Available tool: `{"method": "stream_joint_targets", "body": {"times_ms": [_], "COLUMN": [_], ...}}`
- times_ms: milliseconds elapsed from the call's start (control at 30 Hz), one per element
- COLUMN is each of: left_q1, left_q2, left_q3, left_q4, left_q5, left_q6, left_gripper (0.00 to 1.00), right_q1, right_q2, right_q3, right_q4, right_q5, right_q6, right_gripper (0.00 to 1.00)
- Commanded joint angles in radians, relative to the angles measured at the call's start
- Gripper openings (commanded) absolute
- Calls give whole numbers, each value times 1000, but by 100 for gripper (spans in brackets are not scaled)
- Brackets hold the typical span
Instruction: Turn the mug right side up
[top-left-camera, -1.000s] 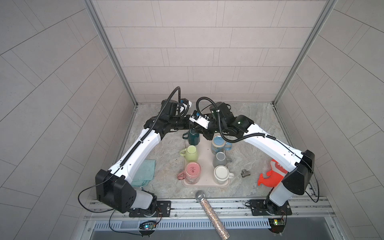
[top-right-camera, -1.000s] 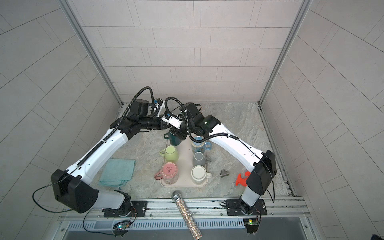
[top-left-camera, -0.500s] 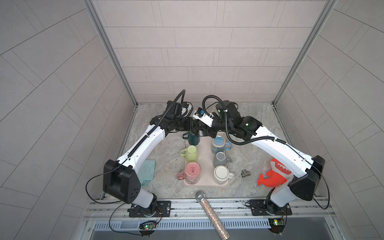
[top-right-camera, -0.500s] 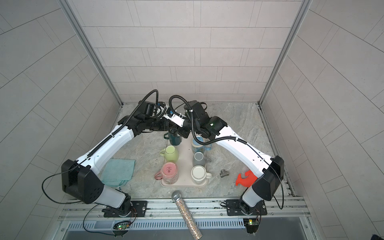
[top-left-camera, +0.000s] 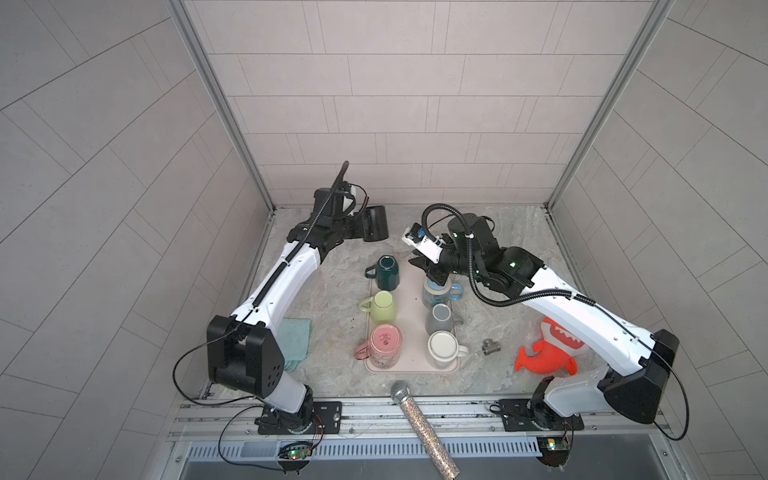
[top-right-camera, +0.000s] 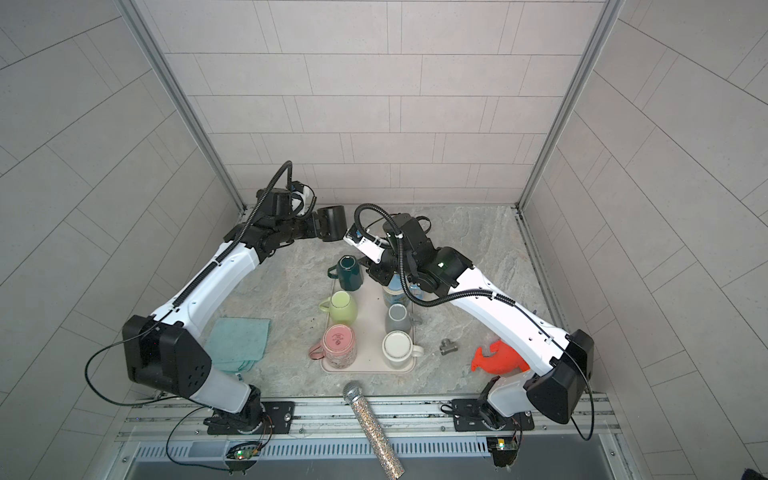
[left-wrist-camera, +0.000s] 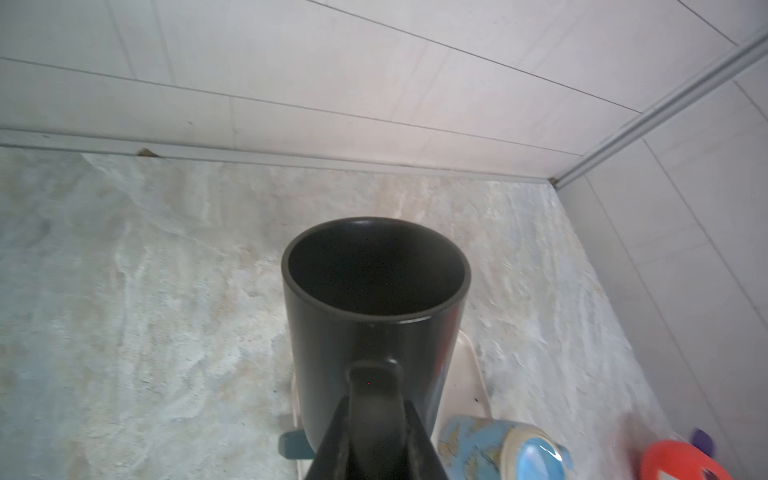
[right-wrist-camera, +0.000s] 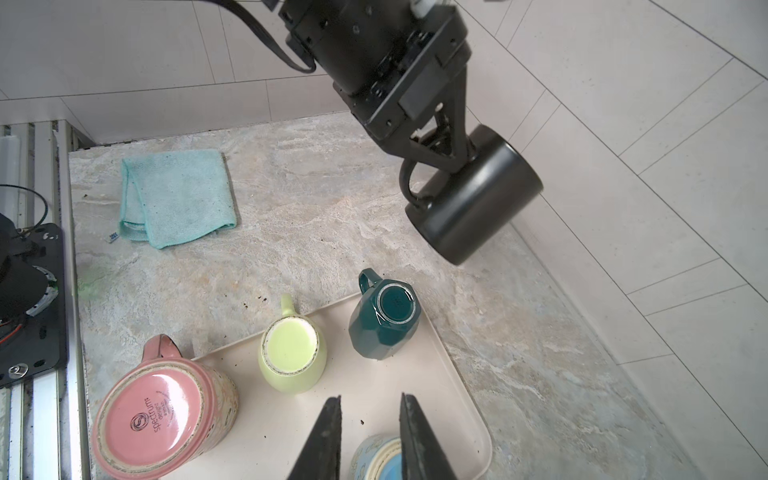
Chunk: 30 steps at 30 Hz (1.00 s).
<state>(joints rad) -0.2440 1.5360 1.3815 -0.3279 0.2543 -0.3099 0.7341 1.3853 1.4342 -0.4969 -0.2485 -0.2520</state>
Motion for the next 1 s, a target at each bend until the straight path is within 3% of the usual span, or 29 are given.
{"method": "stream_joint_targets", "body": {"times_ms": [0, 133, 400, 967], "left_q1": [22, 44, 77, 108], "left_q2": [-48, -31, 65, 315], "left_q3": [-99, -213, -367, -334], "left_q4": [283, 468, 814, 1064], "left_q5": [-176, -343, -394, -302], "left_q6": [41, 86, 137, 126], "left_gripper": [0, 0, 0, 0], "right_q1": [-9, -27, -56, -77], "right_q2": [-51, -85, -128, -167], "right_q3": [-28, -63, -128, -189], "right_q4": [39, 41, 60, 79], "right_q5": [54, 67, 75, 83], "right_q6": [20, 38, 71, 104], "right_gripper": [23, 21, 20, 20]}}
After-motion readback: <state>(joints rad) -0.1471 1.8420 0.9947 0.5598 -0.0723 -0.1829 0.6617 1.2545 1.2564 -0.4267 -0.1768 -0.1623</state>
